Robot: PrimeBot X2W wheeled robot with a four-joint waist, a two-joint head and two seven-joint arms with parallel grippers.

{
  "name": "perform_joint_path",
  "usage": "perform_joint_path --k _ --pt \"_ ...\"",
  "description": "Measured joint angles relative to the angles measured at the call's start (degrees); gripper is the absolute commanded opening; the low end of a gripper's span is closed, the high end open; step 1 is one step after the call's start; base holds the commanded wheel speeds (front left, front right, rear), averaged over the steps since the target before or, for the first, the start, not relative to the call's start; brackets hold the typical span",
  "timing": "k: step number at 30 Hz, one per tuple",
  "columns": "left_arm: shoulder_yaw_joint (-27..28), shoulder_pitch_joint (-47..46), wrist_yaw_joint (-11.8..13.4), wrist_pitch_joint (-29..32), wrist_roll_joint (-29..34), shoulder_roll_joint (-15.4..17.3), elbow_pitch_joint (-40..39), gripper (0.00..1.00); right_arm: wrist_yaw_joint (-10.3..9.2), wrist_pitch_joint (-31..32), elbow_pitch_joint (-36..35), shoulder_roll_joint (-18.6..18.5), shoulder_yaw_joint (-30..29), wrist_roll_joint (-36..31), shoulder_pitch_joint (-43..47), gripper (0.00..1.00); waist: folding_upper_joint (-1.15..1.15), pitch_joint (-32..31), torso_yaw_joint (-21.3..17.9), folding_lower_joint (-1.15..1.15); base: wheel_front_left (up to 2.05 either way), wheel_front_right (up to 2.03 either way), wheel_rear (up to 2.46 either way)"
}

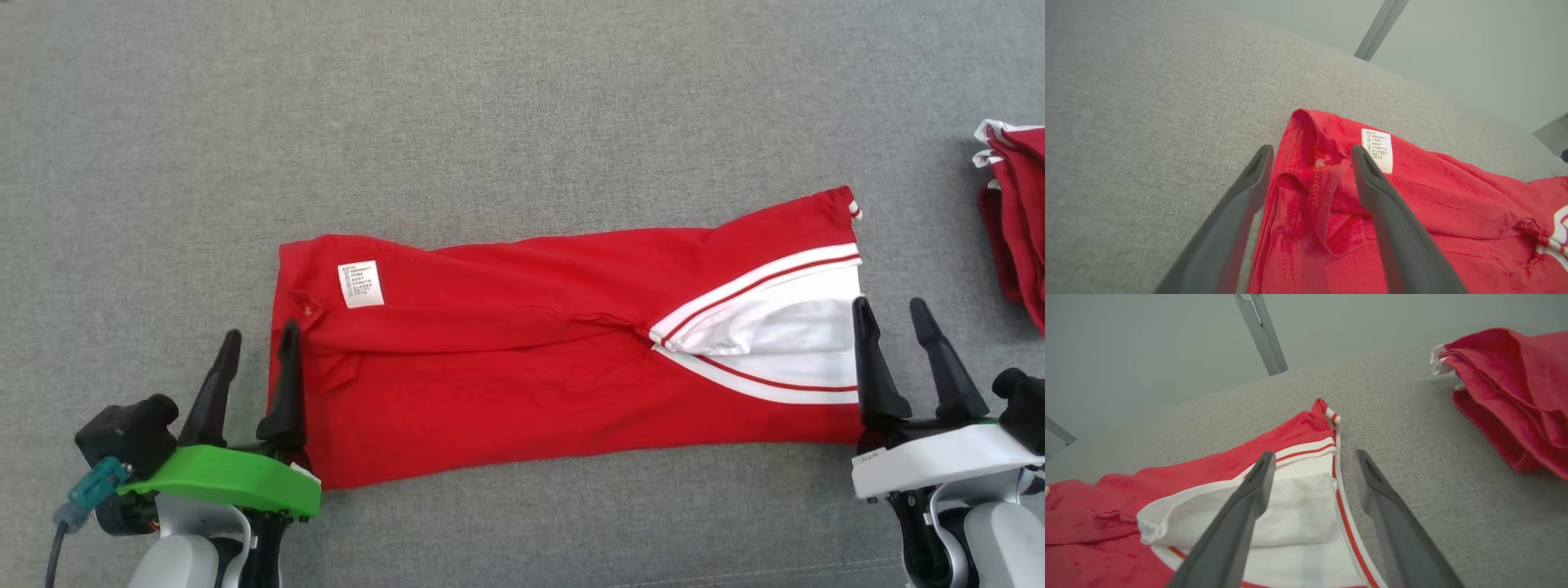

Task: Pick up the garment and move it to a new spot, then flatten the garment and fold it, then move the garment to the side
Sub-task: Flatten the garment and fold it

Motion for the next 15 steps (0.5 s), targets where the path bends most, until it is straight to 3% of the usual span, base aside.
perform_joint_path --k 7,12,15 --pt "0.6 -0.8 2.3 -8.0 7.2 -1.7 -1.4 1.00 0.00 -2.8 -2.4 2.2 -3.5 -7.4 -1.6 1.00 0.00 -1.5 0.8 0.00 0.00 0.00 0.00" --pt "3.7 -2.9 2.1 -8.8 12.8 -3.3 -4.3 1.00 0.00 -3.5 -3.9 2.7 -4.6 -10.7 -2.3 1.00 0.00 -2.7 1.4 0.00 0.00 0.00 0.00" --pt "5.9 -3.9 0.6 -8.9 17.0 -4.0 -6.0 1.00 0.00 -3.6 -3.9 2.6 -4.9 -12.4 -2.4 1.00 0.00 -3.4 1.7 0.00 0.00 0.00 0.00"
